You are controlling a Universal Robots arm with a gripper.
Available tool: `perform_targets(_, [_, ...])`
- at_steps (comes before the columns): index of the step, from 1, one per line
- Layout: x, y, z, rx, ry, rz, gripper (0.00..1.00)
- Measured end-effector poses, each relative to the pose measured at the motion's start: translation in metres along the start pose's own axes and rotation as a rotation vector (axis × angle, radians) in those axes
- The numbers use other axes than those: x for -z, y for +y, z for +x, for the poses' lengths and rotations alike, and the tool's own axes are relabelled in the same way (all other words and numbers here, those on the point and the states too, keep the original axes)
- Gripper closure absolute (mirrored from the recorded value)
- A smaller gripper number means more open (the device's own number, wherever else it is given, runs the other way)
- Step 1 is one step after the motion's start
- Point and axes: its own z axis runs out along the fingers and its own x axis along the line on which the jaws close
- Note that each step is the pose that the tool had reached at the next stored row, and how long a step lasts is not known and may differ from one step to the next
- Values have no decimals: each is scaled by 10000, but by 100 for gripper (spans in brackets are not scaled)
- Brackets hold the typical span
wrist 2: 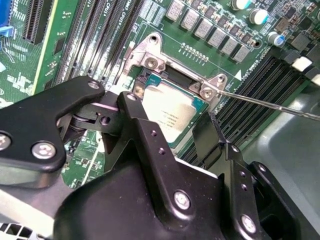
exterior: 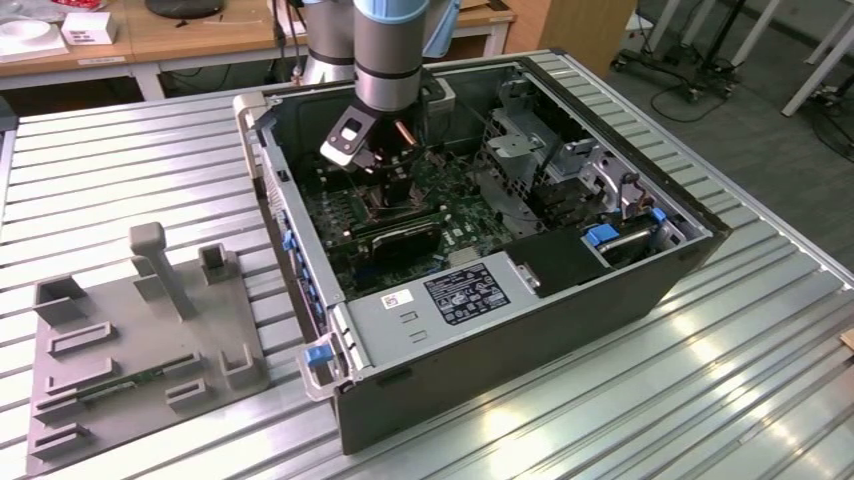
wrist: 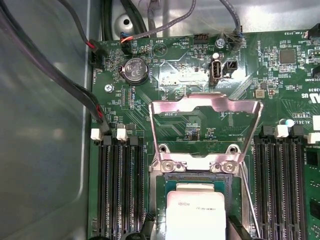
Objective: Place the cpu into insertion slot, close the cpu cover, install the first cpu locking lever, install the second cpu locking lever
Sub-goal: 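Place the cpu into insertion slot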
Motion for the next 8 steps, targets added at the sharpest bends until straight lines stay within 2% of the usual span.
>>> perform_targets(4, [-8, -1, -1, -1, -4, 2, 36])
perform_targets(8, [-9, 28, -1, -1, -2, 1, 36])
